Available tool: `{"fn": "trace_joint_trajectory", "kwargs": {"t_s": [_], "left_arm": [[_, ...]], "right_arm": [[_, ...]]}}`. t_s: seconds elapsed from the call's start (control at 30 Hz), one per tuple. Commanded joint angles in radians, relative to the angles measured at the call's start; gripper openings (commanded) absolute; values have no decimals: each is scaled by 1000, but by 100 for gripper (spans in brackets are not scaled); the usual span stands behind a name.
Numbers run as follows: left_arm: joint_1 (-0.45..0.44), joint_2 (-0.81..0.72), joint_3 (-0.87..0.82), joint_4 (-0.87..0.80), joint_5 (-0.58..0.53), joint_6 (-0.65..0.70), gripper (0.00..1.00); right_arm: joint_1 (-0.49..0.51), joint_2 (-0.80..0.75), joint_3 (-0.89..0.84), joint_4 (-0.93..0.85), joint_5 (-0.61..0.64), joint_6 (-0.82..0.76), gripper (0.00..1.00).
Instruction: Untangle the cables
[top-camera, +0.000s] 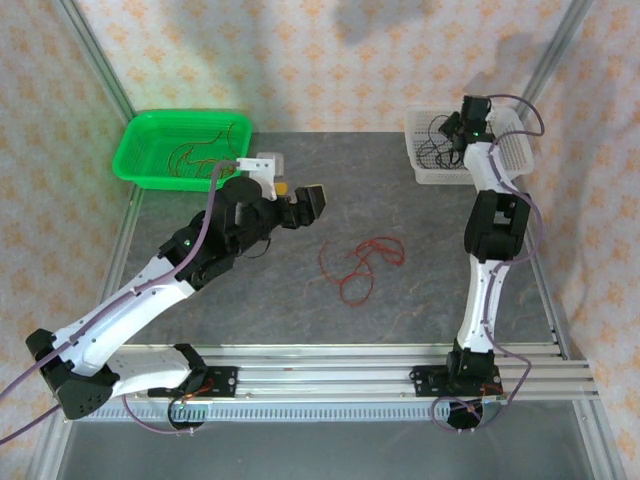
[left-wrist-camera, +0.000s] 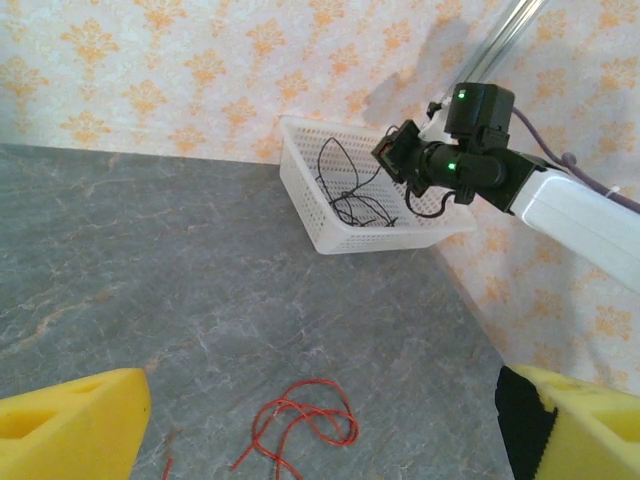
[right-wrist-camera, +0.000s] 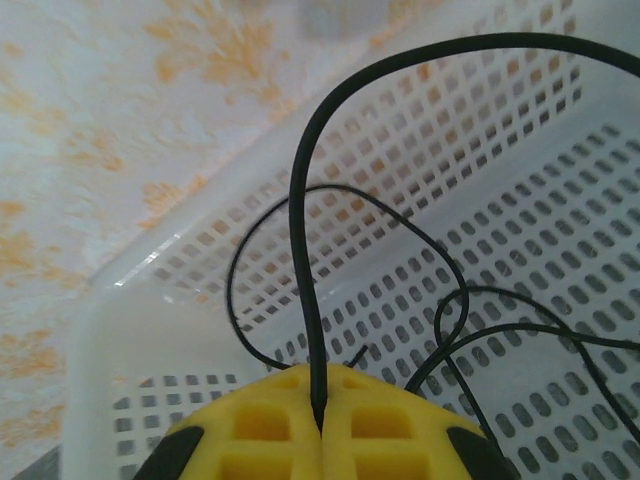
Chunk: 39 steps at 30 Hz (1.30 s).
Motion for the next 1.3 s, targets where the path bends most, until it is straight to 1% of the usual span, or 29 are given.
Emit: {"fn": "trace_joint_trajectory", "kwargs": {"t_s": [0.0,0.07,0.13,0.43,0.53,0.67,0.83,0.9,1.03,1.27], "left_arm": [[-4,-23,-12,-37,-40,-25,89],[-4,-24,-19,-47,-48,-31,89],[-5,-27,-30,-51,-52,-38,88],[-4,-21,-43,-70,-59,-51,89],[-4,-11,-47,-83,-61,-55,88],[-4,4,-61,-100,-66,-66,88],[-4,14,-101,-96,-62,-73,87],[-4,23,-111,-100,-65,-80,86],[-4,34,-151,-87,-74,-89,84],[-4,54,-178,-91,-92,-96,81]], "right_arm": [[-22,79,114,-120,-30,44,0],[-24,109,151,-146,-39,54,4],[-25,117,156,-148,-48,57,11],[-25,95,185,-180,-63,53,55],[-25,67,186,-199,-56,48,64],[-25,21,174,-233,-48,37,68],[-25,-76,88,-243,-47,-8,75],[-25,-122,37,-231,-52,-26,77],[-24,-228,-73,-202,-65,-60,80],[15,-469,-330,-153,-7,-114,81]]}}
